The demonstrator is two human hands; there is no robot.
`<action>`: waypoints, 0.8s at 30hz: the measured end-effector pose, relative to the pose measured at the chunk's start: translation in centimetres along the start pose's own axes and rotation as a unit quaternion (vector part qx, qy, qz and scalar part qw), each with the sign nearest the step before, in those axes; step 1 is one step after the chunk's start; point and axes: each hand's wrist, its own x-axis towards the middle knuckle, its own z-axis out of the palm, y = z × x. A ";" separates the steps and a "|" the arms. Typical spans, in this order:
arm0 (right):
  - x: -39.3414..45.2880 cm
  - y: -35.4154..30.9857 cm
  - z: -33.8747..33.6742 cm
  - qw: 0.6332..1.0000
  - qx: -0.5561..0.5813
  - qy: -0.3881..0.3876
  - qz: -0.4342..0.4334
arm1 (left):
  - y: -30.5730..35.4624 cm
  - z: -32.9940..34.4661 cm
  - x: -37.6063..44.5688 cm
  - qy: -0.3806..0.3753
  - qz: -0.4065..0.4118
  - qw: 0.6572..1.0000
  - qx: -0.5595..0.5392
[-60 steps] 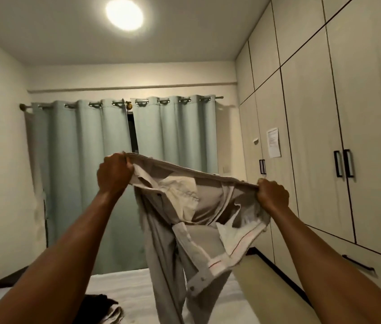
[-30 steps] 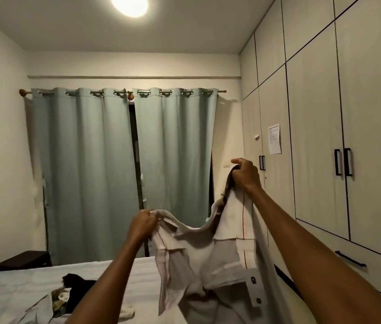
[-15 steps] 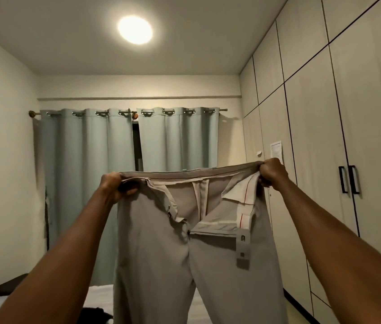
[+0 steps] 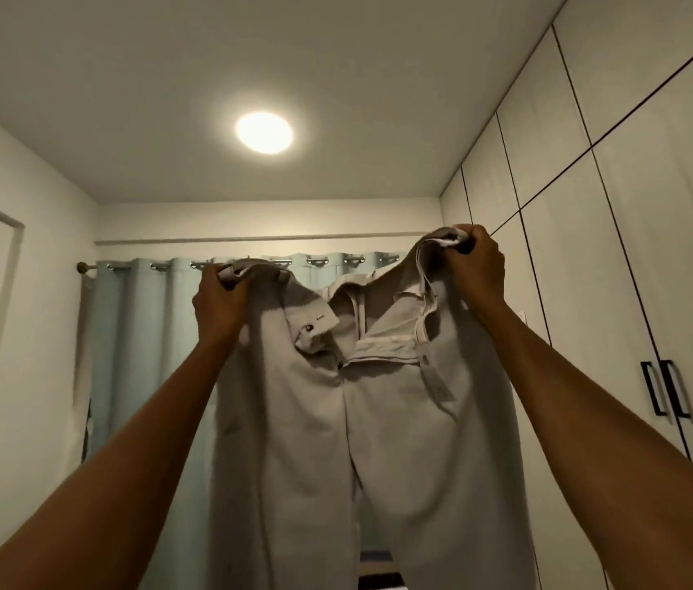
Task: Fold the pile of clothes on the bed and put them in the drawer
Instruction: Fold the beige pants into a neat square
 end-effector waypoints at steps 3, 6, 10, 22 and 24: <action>0.5 -1.6 0.0 0.993 -0.105 -0.021 -0.046 | 1.6 -1.7 1.7 -0.008 0.040 0.980 0.194; 0.6 -2.9 -0.5 0.992 -0.094 -0.051 -0.063 | 1.9 -3.7 3.0 -0.050 0.083 0.982 0.163; -0.8 -3.7 -1.6 0.960 0.215 -0.176 0.028 | 1.5 -5.5 2.0 -0.215 -0.044 0.968 -0.123; -15.9 17.1 3.0 0.874 0.072 -0.247 0.413 | -16.2 -3.3 -9.4 -0.273 -0.328 0.904 -0.030; -20.3 21.5 3.4 0.868 -0.029 -0.152 0.472 | -22.3 -3.2 -12.6 -0.186 -0.367 0.908 0.084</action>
